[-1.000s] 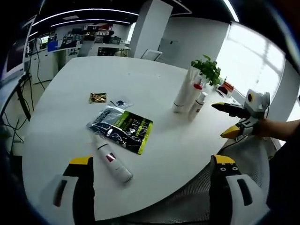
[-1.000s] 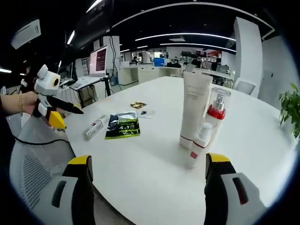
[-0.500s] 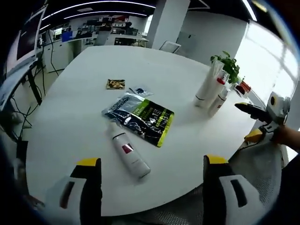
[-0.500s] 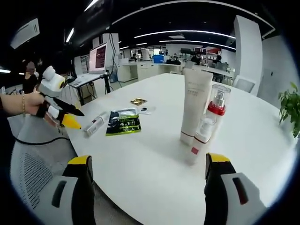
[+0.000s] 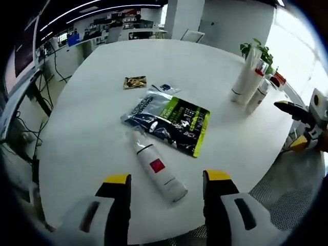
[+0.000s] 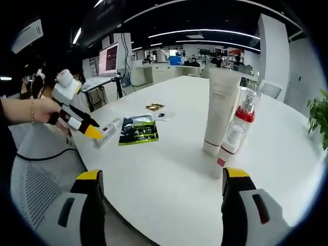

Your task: Arrange the skincare products in the storage area until every visible bottle or jar stands upright without overlapping.

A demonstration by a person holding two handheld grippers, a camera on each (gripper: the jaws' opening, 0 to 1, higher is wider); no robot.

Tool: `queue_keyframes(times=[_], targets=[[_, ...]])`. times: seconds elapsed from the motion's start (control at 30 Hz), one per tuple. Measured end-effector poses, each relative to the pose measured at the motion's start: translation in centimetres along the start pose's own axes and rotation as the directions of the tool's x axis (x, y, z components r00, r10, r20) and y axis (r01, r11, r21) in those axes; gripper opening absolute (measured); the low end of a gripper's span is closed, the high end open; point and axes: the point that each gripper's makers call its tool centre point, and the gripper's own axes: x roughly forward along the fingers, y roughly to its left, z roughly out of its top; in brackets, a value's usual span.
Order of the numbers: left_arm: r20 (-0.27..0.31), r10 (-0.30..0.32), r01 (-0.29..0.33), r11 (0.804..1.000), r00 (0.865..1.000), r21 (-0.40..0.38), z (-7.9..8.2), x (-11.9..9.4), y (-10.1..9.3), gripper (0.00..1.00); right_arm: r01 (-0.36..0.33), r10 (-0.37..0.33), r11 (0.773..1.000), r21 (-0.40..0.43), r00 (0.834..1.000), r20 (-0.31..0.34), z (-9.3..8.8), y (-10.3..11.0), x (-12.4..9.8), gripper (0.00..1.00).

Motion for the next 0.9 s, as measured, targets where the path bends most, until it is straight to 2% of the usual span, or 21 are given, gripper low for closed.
queue_keyframes(times=[0.37,0.53,0.63,0.7,0.8,0.9], targets=[[-0.056,0.066,-0.064,0.997,0.996,0.036,-0.3,1.9,1.5,0.43,-0.062,0.062,0.998,-0.013,0.998,-0.019,0.0,1.5,1.4,0.93],[-0.069,0.055,-0.053,0.998,0.996,0.029,-0.3,2.0,1.4,0.41,-0.089,0.088,0.995,-0.039,0.996,-0.032,0.1,2.2,2.2,0.93],[-0.066,0.052,-0.049,0.998,0.996,0.038,-0.2,2.0,1.4,0.36,-0.097,0.097,0.995,-0.028,0.995,-0.018,0.5,2.6,2.5,0.93],[-0.070,0.054,-0.051,0.998,0.996,0.043,-0.2,2.3,1.4,0.36,-0.105,0.104,0.994,-0.030,0.994,-0.022,0.4,2.8,2.8,0.92],[-0.086,0.070,-0.063,0.994,0.994,0.085,-0.2,2.7,1.3,0.37,-0.114,0.113,0.993,-0.033,0.993,-0.020,0.4,3.0,2.9,0.92],[-0.099,0.068,-0.059,0.994,0.993,0.090,-0.5,3.0,1.1,0.33,-0.113,0.113,0.993,-0.020,0.994,-0.010,0.5,2.9,3.0,0.92]])
